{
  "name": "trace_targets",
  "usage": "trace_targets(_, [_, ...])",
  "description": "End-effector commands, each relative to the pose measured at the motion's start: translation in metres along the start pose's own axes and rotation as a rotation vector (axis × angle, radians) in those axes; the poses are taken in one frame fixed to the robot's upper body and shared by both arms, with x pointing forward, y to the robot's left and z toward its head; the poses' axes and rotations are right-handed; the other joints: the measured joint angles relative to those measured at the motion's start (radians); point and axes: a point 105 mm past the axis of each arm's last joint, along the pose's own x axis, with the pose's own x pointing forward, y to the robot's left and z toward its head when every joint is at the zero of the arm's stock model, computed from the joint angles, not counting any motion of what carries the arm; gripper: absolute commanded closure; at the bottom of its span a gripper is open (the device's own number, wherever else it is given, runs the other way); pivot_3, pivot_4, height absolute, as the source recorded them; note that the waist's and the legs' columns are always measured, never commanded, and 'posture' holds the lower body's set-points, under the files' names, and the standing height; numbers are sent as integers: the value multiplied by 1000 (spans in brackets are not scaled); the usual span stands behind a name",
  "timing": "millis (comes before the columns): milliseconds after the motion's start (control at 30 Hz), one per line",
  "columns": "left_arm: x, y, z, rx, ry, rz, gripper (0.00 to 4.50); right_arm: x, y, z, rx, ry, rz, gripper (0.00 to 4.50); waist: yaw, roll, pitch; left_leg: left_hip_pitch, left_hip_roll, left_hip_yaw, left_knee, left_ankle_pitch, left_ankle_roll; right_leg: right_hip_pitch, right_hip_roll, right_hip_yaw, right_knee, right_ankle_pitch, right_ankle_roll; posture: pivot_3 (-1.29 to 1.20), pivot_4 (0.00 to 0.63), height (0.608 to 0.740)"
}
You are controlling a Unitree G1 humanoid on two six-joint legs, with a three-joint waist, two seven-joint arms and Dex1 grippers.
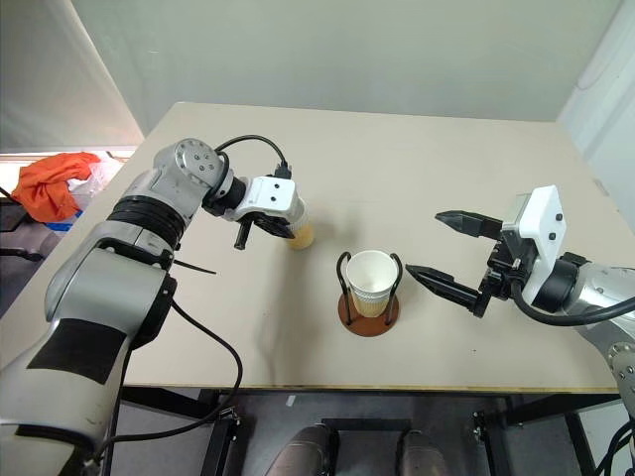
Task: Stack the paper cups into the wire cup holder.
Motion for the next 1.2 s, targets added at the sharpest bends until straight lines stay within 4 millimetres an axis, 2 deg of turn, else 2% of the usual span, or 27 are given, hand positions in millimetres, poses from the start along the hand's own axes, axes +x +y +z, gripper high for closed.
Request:
trace_targets(33, [-15,6,18,1,-110,4,4429,-6,5,9,-27,-10,33,0,1,0,0,0,0,-1,0,0,0,0,-1,0,0,0,0,0,150,740])
trace_targets(133, [-34,8,42,50,-233,-35,4429,-18,3,12,-28,-2,28,0,3,0,0,-1,0,-1,0,0,0,0,-1,1,0,-1,1,0,150,740])
trace_targets(267, [-56,17,79,194,-349,3,4429,-41,-5,11,-44,45,-16,0,13,0,0,-3,-2,-3,0,0,1,0,-2,1,-1,-2,2,0,150,740])
trace_targets(300, [-64,18,94,255,-395,20,4429,-48,-7,11,-48,60,-41,0,14,-1,0,-3,-3,-2,0,-1,1,0,-1,1,-1,-2,2,0,150,740])
trace_targets(400, [-84,7,133,410,-523,-3,4429,-60,-10,8,-52,87,-91,0,15,-1,0,-2,-2,-1,-1,-2,0,0,-1,1,-1,-3,2,0,150,740])
trace_targets(467, [-88,-7,147,486,-556,-57,4429,-62,-7,7,-50,92,-101,0,12,-1,0,-1,-1,2,-1,-4,0,0,-1,2,0,-3,2,0,150,740])
trace_targets(667, [-76,-34,154,640,-520,-197,4429,-65,-1,6,-51,109,-124,0,11,0,0,2,0,4,1,-5,0,1,-1,2,1,-4,4,0,150,740])
trace_targets(800, [-69,-45,157,710,-505,-264,4429,-71,1,6,-52,124,-148,0,10,0,0,0,1,3,5,-10,9,2,-1,2,1,-4,4,0,150,740])
trace_targets(1000, [-62,-54,162,784,-484,-327,4429,-72,2,6,-55,136,-189,0,9,0,0,1,0,2,9,-12,11,5,-1,1,1,-4,2,0,150,740])
trace_targets(1200, [-51,-56,156,806,-443,-359,4429,-75,7,9,-53,135,-211,0,10,1,0,1,0,2,11,-13,11,6,-1,1,0,-5,0,0,150,740])
